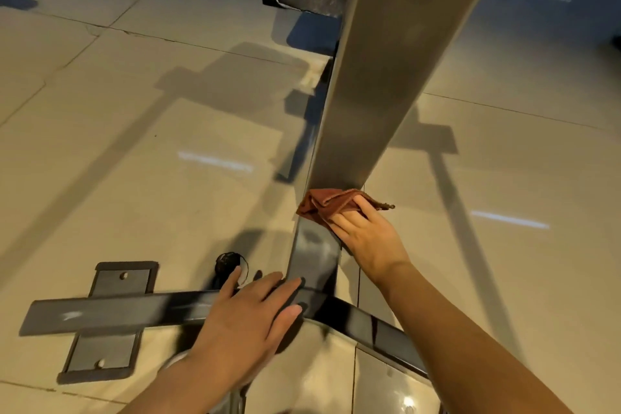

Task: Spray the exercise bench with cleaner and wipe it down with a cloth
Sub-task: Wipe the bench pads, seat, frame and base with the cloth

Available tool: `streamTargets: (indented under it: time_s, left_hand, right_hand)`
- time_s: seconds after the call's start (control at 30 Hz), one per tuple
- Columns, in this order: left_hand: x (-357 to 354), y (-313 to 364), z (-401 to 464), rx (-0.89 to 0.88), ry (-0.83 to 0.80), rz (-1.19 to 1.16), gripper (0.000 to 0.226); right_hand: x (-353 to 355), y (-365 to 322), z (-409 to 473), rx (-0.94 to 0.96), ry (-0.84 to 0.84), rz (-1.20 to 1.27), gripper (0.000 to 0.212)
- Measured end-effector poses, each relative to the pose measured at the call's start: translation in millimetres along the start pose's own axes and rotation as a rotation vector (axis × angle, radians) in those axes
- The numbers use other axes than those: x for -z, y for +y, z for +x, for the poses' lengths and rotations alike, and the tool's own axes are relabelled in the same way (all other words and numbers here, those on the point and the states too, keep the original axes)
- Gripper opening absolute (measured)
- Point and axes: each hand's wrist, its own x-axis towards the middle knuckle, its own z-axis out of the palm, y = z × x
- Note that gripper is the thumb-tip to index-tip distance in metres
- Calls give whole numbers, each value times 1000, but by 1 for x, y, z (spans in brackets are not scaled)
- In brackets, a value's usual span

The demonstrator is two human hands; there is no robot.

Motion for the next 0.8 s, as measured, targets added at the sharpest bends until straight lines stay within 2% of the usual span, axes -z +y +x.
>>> streamTargets:
  time_s: [0.07,0.13,0.27,0.4,0.5,0.6,0.7,0.8]
  left_hand:
    - [5,3,0,33,-25,45,65]
    - [3,3,2,-7,40,98,82]
    - [-8,-1,1,24,109,-66,100]
    - [-10,-1,0,39,130,-169,106]
    - [-7,-2,1,73,130,-222,106]
    - [-7,-9,-1,104,167,-339,95]
    - [-4,-15,-2,96,186,-362,78]
    - [2,-15,0,106,166,-376,76]
  right_hand:
    - [3,7,-1,21,50,-20,72]
    - [10,23,-10,-39,159,-43,71]
    - [35,60,-32,-233,548,79,71]
    - [52,64,-31,-273,691,215,65]
    - [37,29,-17,-234,631,475,55]
    - [22,-10,-2,-178,401,788,50]
    - [10,-38,8,-280,187,1143,51]
    - [9,-56,12,-430,256,1344,51]
